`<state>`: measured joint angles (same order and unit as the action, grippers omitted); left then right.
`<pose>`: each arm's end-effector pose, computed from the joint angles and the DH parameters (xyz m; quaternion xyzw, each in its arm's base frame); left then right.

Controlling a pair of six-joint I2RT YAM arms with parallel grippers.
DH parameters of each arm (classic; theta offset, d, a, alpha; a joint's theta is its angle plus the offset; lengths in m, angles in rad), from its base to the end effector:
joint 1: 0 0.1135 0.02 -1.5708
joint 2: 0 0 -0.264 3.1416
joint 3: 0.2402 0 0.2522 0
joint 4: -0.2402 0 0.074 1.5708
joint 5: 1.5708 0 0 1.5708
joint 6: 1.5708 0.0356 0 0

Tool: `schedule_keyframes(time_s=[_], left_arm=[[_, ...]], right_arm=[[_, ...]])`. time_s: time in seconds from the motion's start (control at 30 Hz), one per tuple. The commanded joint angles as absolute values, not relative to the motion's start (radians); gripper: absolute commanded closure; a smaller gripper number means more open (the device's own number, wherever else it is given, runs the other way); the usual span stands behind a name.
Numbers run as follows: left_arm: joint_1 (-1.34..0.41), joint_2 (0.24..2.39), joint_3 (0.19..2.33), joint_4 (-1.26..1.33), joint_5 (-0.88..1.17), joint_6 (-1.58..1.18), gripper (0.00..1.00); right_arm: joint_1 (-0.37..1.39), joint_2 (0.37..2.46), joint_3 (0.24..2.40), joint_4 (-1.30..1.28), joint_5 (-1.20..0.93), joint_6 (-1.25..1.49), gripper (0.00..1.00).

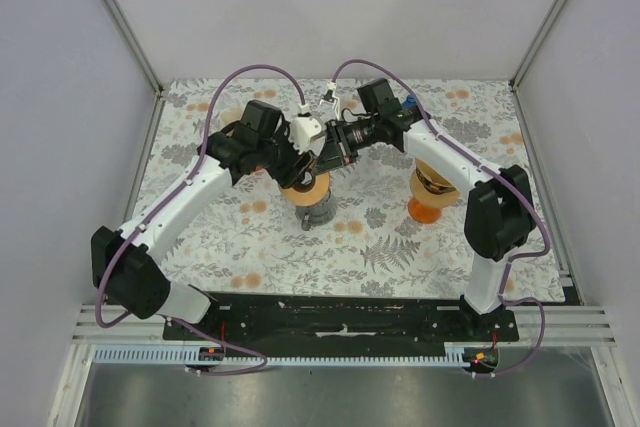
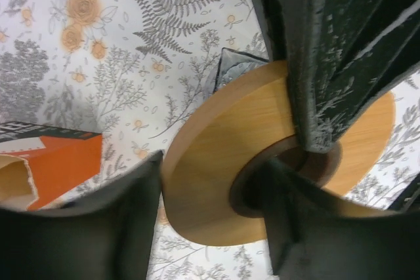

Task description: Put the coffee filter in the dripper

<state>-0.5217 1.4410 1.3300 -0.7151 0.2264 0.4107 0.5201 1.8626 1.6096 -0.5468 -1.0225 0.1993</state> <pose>0.2644 -0.1612 0.3279 0.4527 0.8083 -0.1251 0.3551 0.3430 0.2314 0.2967 -0.3107 0.7684 0.5398 0.1474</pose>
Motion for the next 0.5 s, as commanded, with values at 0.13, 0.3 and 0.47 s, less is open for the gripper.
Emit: schedule_keyframes(time_s=[0.13, 0.3, 0.47], left_arm=[[-0.526, 1.448, 1.318, -0.672, 0.241, 0.414, 0.91], [-0.526, 1.514, 1.364, -0.753, 0.198, 0.328, 0.98], [-0.526, 1.609, 1.431, -0.836, 0.256, 0.232, 0.98]], right_arm=[[0.508, 1.852, 1.655, -0.512, -1.046, 0.235, 0.94], [0.473, 1.803, 1.621, -0.512, -0.933, 0.224, 0.45], [0.434, 1.735, 1.611, -0.535, -0.807, 0.193, 0.02]])
